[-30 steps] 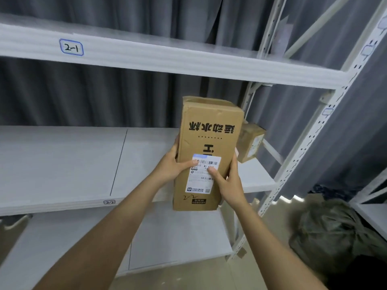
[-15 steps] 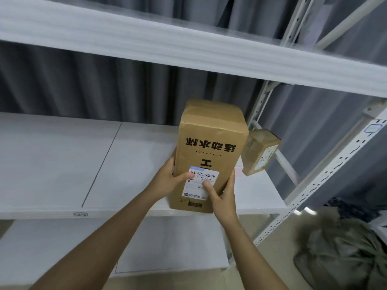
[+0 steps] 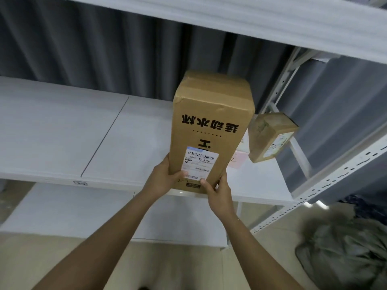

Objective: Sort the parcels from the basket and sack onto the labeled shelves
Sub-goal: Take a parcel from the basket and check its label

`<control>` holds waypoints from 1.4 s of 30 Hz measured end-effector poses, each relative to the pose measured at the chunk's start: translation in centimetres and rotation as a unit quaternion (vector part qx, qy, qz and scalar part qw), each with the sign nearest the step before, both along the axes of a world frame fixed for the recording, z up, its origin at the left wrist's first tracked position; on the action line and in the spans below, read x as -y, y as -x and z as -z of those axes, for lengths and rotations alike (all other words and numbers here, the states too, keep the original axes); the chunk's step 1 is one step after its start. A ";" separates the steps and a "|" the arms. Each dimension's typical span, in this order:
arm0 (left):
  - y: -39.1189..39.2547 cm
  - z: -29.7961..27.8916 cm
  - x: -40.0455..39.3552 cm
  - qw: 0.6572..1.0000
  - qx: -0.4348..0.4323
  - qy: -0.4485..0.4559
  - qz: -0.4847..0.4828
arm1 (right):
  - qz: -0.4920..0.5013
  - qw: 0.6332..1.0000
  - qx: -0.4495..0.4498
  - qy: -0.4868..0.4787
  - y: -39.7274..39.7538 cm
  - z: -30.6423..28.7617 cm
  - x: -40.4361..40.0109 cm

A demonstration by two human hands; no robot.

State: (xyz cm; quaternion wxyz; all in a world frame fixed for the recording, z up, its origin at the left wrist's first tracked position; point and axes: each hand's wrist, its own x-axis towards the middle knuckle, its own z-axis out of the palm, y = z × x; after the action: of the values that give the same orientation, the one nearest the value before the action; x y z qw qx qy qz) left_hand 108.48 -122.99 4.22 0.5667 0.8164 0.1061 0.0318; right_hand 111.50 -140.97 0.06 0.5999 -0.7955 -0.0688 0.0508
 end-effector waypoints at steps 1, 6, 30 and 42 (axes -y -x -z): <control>-0.2 0.1 0.1 1.000 -0.002 -0.001 -0.004 | -0.001 1.000 -0.001 0.000 -0.2 0.0 0.0; -1.1 0.1 0.6 1.000 -0.006 -0.011 -0.022 | 0.006 1.000 -0.011 0.005 -1.1 0.2 -0.2; -6.9 0.1 -0.2 1.000 -0.006 -0.013 -0.022 | 0.021 0.999 -0.021 0.038 -7.1 0.2 -1.4; -9.4 0.4 -0.5 0.999 -0.005 -0.006 -0.031 | 0.081 0.985 -0.006 0.149 -9.4 0.2 -2.1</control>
State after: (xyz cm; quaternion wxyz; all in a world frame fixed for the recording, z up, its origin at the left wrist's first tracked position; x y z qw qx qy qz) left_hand 117.85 -122.50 3.82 0.5597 0.8165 0.1341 0.0457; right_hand 120.87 -138.90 -0.14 0.4768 -0.8788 0.0079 0.0166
